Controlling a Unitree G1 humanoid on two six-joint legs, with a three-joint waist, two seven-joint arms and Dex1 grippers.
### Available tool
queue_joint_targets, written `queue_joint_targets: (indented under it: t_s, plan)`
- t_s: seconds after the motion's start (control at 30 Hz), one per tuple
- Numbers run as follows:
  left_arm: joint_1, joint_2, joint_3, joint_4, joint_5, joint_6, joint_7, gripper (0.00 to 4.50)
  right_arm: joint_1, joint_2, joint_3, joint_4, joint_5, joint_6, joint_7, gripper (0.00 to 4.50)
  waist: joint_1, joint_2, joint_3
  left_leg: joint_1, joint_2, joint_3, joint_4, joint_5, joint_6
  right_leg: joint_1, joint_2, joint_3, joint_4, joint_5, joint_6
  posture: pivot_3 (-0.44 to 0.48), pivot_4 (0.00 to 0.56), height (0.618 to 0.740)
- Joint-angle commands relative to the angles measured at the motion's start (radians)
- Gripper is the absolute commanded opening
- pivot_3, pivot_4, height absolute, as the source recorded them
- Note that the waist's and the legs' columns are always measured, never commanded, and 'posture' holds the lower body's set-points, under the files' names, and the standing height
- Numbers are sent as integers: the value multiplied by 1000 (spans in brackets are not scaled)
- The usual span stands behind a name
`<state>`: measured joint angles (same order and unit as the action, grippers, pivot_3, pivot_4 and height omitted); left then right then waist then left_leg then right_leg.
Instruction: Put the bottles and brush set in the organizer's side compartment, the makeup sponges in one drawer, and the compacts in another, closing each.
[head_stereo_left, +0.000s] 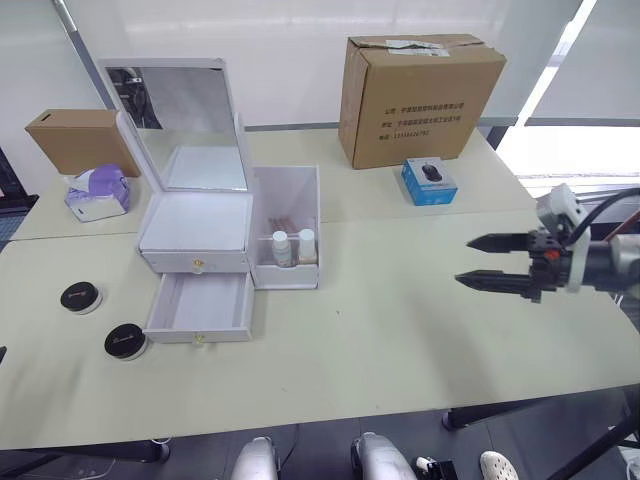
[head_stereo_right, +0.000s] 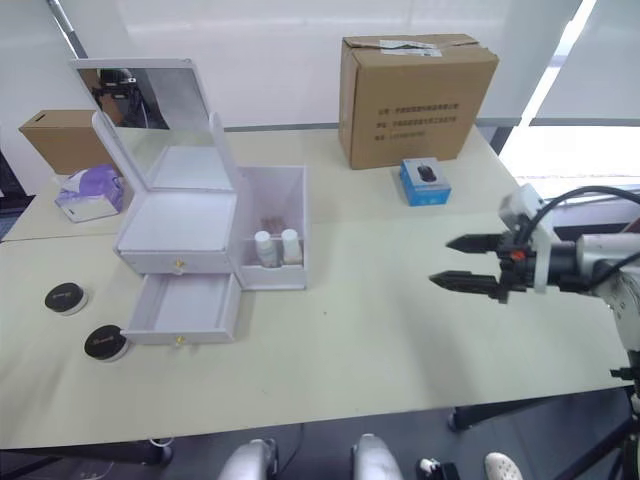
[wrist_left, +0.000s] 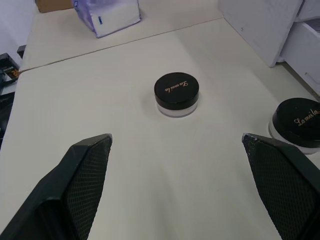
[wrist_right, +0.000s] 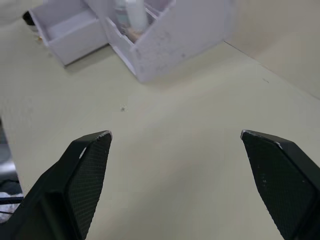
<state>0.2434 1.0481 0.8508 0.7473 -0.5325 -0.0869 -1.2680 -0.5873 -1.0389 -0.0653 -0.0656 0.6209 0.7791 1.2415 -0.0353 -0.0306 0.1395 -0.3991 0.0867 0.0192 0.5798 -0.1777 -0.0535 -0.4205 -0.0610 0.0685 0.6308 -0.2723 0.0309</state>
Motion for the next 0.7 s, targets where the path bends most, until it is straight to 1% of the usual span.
queue_joint_targets:
  t_s: [0.03, 0.13, 0.17, 0.23, 0.33, 0.4, 0.5, 0.57, 0.7]
  plan:
    - [52, -42, 39, -98, -24, 20, 12, 4480, -141, 38, 51, -43, 25, 48, 12, 4500, -8, 0, 0, 0, 0, 0, 0, 0, 0, 0, 0, 0, 0, 2, -1, 0, 150, 740]
    - [123, -126, 67, -217, -41, 42, 60, 4480, -283, 105, 107, -52, 37, 80, 24, 4500, -11, 0, 0, 0, 1, 1, -1, 0, 0, -1, 0, 0, 0, 3, -1, 0, 150, 740]
    - [142, -159, 75, -258, -51, 52, 79, 4480, -323, 122, 139, -63, 40, 88, 47, 4500, -12, 0, 0, 1, 1, 2, 0, 0, 0, -1, 0, 0, 0, 4, -2, 0, 150, 740]
    - [173, -219, 76, -344, -64, 77, 113, 4480, -376, 151, 190, -84, 30, 76, 89, 4500, -11, -1, -1, 1, 2, 2, -1, 0, 1, -2, 0, 0, 0, 4, -2, 0, 150, 740]
    - [207, -293, 59, -457, -68, 100, 158, 4480, -432, 192, 227, -87, 32, 71, 123, 4500, -4, -2, -1, 1, 2, 2, 0, 0, 0, -2, 0, -1, 0, 4, -2, 0, 150, 740]
    - [227, -344, 41, -535, -78, 121, 186, 4480, -458, 203, 246, -87, 29, 70, 150, 4500, 0, -3, -2, 0, 2, 3, 0, 0, 0, -2, 0, -1, 0, 5, -3, 0, 150, 740]
    - [232, -394, 3, -588, -68, 130, 216, 4480, -483, 209, 269, -83, 9, 79, 157, 4500, 10, -5, -3, -1, 2, 4, 1, 0, 0, -1, 0, 0, 0, 5, -4, 0, 150, 740]
    - [221, -411, -20, -599, -65, 136, 228, 4480, -485, 206, 275, -89, 5, 86, 157, 4500, 14, -6, -4, -1, 2, 4, 2, 0, 0, -1, 0, 0, 0, 6, -5, 0, 150, 740]
    - [167, -427, -104, -601, -39, 136, 251, 4480, -463, 193, 267, -128, 7, 116, 127, 4500, 20, -9, -6, -1, 2, 4, 3, 0, 0, -1, 0, 0, 0, 6, -5, 0, 150, 740]
